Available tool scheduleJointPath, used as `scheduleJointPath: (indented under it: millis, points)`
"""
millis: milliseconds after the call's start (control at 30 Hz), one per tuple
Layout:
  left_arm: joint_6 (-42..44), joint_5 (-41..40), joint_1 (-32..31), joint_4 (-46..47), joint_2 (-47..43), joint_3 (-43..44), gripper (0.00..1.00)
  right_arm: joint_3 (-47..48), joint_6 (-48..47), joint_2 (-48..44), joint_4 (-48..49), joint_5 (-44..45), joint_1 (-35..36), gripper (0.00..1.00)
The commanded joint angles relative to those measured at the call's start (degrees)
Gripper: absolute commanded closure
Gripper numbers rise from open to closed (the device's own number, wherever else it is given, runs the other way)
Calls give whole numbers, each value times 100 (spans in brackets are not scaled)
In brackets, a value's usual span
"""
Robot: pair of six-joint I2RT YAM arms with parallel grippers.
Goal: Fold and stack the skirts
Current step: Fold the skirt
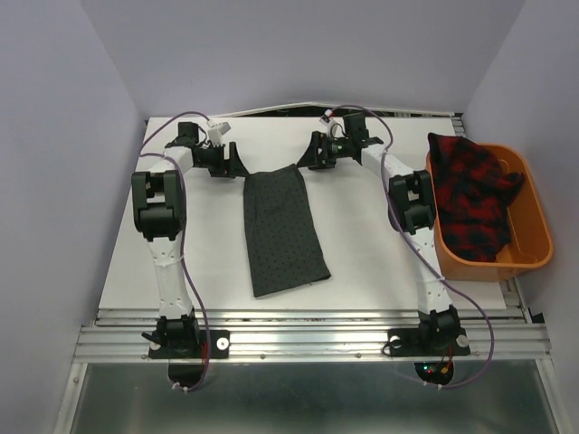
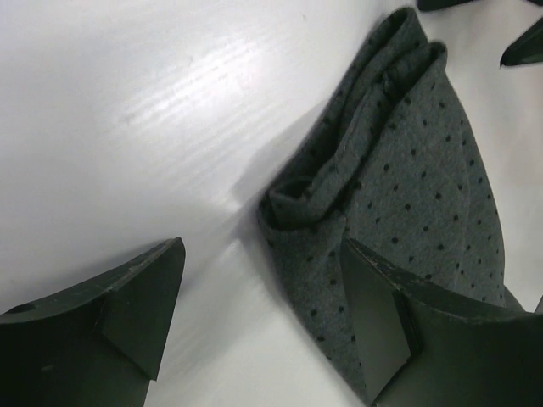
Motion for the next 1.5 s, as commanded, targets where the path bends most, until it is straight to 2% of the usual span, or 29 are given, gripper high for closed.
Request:
scheduleJointPath:
  millis: [0,433,500,567,600,633,733,833,900,967,1000,1033,1067,1100,1133,1200,1267,1367,1467]
  points:
    - [16,353,-18,-238,291,791,14,257,530,390,663,-445,36,9]
    - [95,125,-35,-204,319,739,14,556,1163,1075,1261,-973,300,16]
    - [174,19,-44,-178,283,739,8,626,1163,1119,1261,-991,352,20]
    - [227,-279,-44,-21,126,687,2,741,1155,1137,1270,-1000,352,30]
    - [236,-428,-44,93,47,634,1,758,1155,1129,1296,-1017,352,35]
    - [332,-751,-44,173,-145,581,2,759,1128,1094,1383,-1026,352,45]
    - [708,-1193,-44,472,-550,432,2,732,1023,901,1638,-1026,352,58]
    - [1192,-1177,-18,621,-1015,344,2,680,970,690,2015,-1140,352,72]
    - [1676,-810,113,1059,-1533,-50,2,592,909,558,2157,-1272,404,77]
    - [2131,-807,158,1193,-1790,-288,1,251,856,278,2551,-1464,405,83]
    - [2317,-859,193,1080,-1904,-254,2,101,847,154,2893,-1509,405,91]
    - [2415,-782,219,1009,-1914,-211,2,-48,847,40,3070,-1553,405,94]
    - [2616,-668,228,426,-1870,138,1,-181,847,-57,3237,-1640,405,97]
    - [3244,-527,220,-76,-1783,420,2,-278,864,-232,3378,-1693,457,99]
    - [3616,-126,220,-1108,-1512,1032,1,-435,891,-286,3632,-1816,458,99]
    - [4450,307,220,-1915,-1143,1510,2,-603,1092,-444,4201,-1939,519,99]
    - [4857,432,185,-2634,-983,1889,2,-919,1146,-550,4556,-2001,519,99]
    - [5376,546,97,-2797,-956,1812,4,-1069,988,-691,4715,-2037,581,99]
    - [5500,546,-26,-2552,-1140,1461,4,-1105,786,-787,4768,-2116,633,99]
